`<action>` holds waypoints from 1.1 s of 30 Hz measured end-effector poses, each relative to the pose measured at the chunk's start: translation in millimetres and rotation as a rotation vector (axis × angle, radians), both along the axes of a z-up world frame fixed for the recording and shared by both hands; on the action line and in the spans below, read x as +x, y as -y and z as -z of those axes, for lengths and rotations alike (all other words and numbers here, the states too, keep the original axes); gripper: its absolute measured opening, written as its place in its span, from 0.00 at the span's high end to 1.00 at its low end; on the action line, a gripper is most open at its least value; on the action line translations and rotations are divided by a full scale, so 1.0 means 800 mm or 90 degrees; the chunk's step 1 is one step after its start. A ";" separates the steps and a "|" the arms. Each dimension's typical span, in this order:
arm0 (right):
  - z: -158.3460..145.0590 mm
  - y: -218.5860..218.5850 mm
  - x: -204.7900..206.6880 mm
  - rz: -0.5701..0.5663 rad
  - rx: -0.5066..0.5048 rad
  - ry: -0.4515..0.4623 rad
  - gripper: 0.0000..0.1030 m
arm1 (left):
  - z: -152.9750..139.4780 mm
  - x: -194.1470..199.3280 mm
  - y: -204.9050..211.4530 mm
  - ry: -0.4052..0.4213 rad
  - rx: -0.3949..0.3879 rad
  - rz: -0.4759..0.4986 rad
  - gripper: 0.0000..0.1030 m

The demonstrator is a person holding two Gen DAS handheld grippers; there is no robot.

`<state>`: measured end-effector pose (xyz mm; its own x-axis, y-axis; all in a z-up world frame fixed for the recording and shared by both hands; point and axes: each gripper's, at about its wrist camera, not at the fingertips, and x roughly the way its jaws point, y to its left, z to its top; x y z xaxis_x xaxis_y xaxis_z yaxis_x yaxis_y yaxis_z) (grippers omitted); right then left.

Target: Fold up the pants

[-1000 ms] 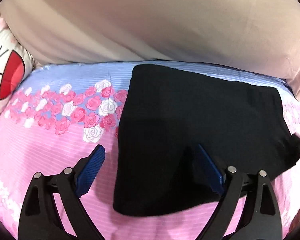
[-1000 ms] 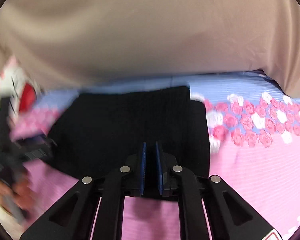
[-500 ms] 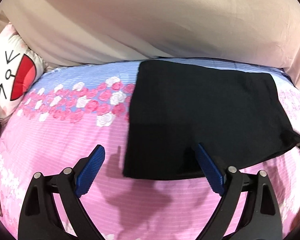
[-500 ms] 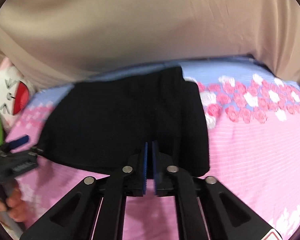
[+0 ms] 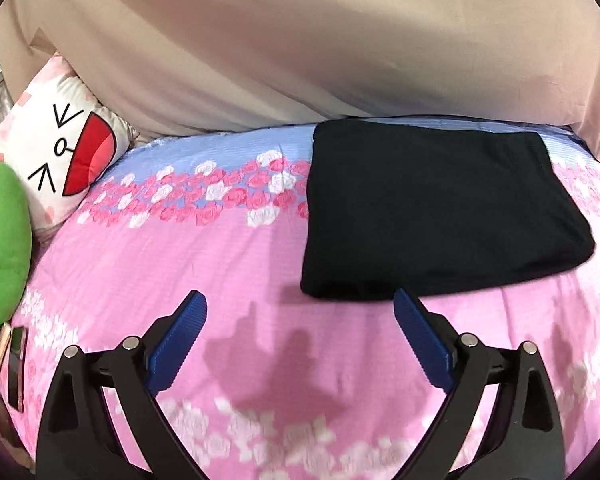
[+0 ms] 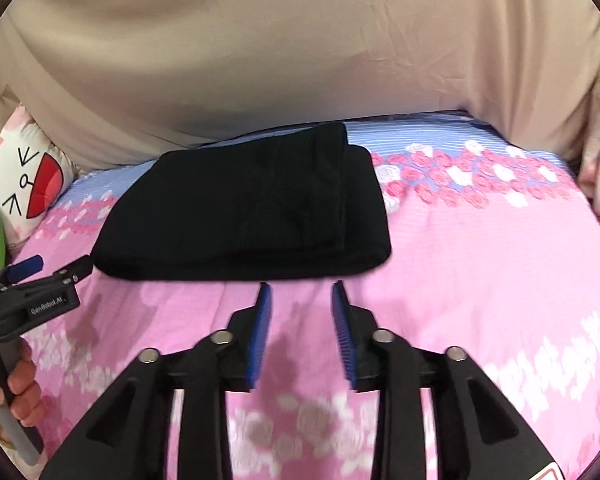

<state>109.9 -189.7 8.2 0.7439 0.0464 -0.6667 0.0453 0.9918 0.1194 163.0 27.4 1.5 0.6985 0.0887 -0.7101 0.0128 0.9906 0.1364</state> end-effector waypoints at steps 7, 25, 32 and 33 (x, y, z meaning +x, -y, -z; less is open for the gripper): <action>-0.001 -0.020 -0.067 0.033 -0.012 0.021 0.33 | -0.009 -0.068 -0.004 0.018 -0.010 0.003 0.06; 0.022 -0.050 -0.179 0.067 -0.068 0.048 0.20 | -0.007 -0.217 0.001 0.053 -0.047 0.043 0.04; 0.015 -0.061 -0.191 0.057 -0.069 0.056 0.20 | -0.004 -0.224 -0.003 0.044 -0.060 0.043 0.04; 0.014 -0.063 -0.192 0.056 -0.072 0.056 0.20 | -0.004 -0.224 -0.004 0.044 -0.059 0.042 0.04</action>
